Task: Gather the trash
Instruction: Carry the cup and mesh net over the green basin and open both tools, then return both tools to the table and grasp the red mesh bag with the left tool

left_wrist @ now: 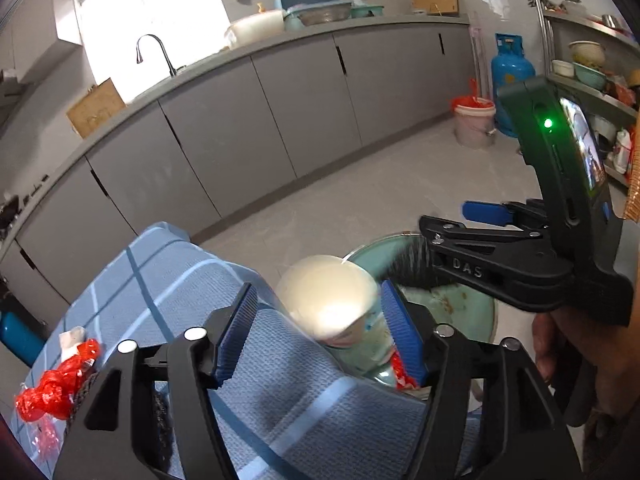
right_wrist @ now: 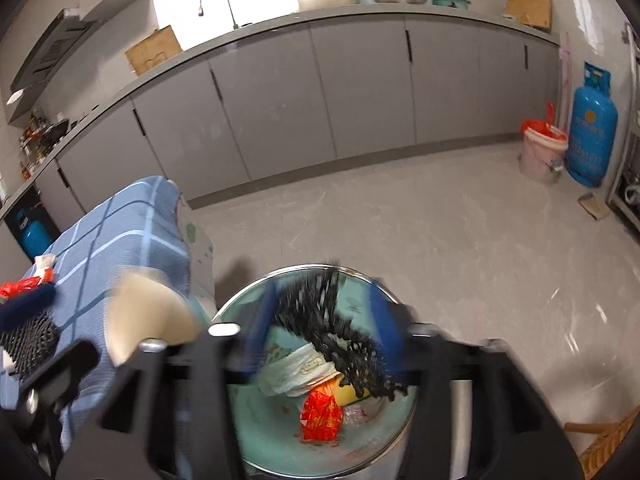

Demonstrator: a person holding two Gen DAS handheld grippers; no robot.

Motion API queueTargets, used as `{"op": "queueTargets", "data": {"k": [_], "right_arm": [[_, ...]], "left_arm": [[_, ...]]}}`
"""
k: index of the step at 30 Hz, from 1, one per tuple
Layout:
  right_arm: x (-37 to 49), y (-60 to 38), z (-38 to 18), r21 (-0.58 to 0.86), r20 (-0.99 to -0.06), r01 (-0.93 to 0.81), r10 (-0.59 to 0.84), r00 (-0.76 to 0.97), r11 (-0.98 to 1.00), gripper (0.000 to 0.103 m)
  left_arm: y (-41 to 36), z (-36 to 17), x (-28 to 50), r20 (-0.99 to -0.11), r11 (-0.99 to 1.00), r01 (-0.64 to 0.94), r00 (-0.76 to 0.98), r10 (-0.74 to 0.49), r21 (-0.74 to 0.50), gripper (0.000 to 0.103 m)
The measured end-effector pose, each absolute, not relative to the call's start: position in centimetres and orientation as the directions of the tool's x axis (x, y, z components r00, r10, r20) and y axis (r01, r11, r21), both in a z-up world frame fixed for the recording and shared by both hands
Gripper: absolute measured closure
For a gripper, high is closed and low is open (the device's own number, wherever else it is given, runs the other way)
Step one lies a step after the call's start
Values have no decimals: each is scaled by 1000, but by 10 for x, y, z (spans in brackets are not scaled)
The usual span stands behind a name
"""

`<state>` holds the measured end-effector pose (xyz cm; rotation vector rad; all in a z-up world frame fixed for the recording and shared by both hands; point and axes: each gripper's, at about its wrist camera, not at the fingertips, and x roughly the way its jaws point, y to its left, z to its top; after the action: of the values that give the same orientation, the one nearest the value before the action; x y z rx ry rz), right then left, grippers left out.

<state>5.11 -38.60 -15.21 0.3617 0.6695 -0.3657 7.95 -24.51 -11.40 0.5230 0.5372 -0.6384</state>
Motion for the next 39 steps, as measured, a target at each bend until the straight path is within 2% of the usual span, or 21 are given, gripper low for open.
{"op": "queueTargets", "data": {"k": [3,8,11,15,26,31,39], "right_arm": [[50,-388,-155,202,-662,450,-217,717,870,49],[45,-387,-150,200,-657,454,-225,720,868,49],[43,-384,-143,196,-652,449,-226,724,872,47],[40,-375,-133,200,-634,432,-220,741,879,41],[50,-324,-113,190,-621,332,-149,769,924,41],[60,-293,-106,181,-619,271,-105,779,945,40],[73,-240,-98,167,-618,168,-30,786,971,39]], "left_arm": [[-240,-113,79,-610,688,667,680,-407,285,39],[-226,-104,83,-591,717,626,716,-373,305,33],[-214,-96,86,-571,744,585,748,-339,324,25],[-194,-84,88,-550,778,541,774,-313,319,24],[-133,-53,85,-496,851,423,836,-234,311,21],[-93,-46,85,-472,885,335,868,-156,323,17],[-19,-49,99,-498,934,180,867,-2,310,16]]}}
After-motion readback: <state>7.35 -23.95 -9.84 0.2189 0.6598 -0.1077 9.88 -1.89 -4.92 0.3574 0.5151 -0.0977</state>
